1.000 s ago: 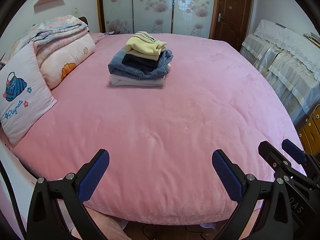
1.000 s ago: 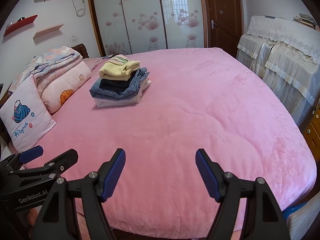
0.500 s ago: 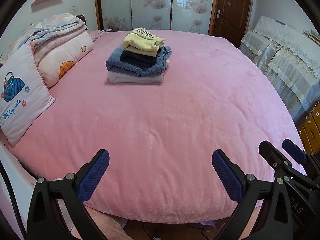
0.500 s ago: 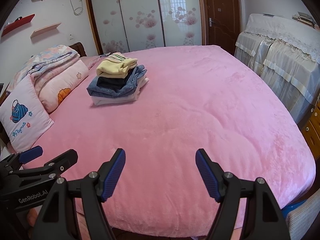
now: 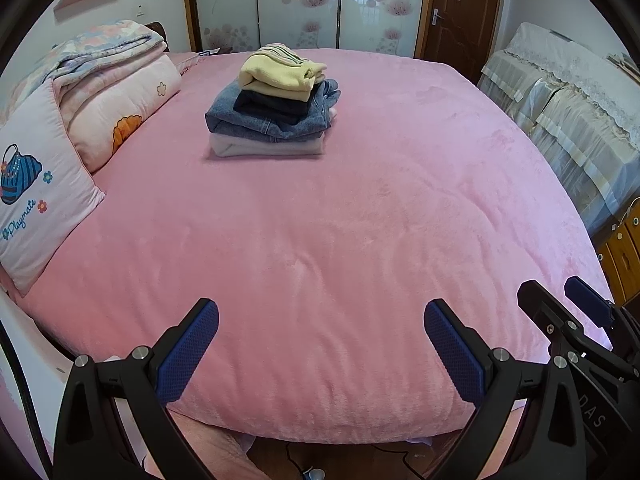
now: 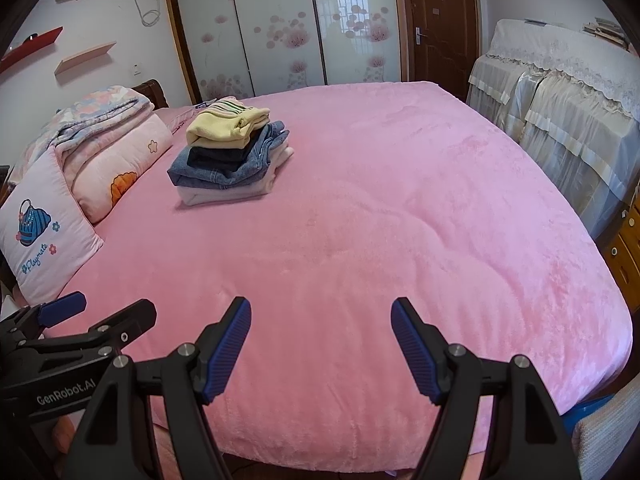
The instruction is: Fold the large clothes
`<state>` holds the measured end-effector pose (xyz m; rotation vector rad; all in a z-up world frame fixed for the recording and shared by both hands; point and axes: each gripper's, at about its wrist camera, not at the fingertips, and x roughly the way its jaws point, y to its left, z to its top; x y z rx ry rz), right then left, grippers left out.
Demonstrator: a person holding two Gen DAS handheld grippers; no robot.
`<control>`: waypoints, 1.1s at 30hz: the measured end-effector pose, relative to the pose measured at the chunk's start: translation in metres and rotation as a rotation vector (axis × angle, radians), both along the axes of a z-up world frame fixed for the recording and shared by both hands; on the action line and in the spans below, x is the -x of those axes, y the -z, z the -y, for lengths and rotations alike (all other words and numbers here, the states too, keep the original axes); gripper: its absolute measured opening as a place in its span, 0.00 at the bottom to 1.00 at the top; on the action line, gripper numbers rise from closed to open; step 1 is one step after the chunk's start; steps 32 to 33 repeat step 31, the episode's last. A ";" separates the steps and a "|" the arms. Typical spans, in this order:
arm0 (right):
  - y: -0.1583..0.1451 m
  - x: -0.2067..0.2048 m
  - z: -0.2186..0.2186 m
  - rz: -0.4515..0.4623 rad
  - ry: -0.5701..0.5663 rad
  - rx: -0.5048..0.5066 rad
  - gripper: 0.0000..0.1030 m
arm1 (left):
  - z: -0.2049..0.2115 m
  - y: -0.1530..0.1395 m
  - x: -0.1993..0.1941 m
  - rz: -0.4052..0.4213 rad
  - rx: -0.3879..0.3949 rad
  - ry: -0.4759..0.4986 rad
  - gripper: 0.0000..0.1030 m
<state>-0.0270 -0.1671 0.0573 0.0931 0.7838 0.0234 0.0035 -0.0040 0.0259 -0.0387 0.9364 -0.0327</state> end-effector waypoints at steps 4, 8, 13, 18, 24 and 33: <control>0.003 -0.003 0.001 -0.006 0.003 -0.003 0.71 | 0.000 0.002 -0.002 -0.005 -0.001 0.000 0.99; 0.005 -0.003 0.001 -0.009 0.004 -0.003 0.71 | 0.001 0.004 -0.003 -0.011 0.000 0.000 0.99; 0.010 -0.007 0.003 -0.021 0.015 -0.002 0.71 | 0.002 0.006 -0.005 -0.019 0.003 0.014 0.99; 0.011 -0.008 0.004 -0.025 0.018 -0.004 0.71 | 0.001 0.008 -0.007 -0.021 0.007 0.015 0.99; 0.012 -0.009 0.004 -0.032 0.018 -0.005 0.71 | 0.003 0.010 -0.009 -0.023 -0.001 0.014 0.99; 0.015 -0.011 0.005 -0.042 0.018 -0.005 0.71 | 0.005 0.012 -0.011 -0.037 -0.005 0.011 0.99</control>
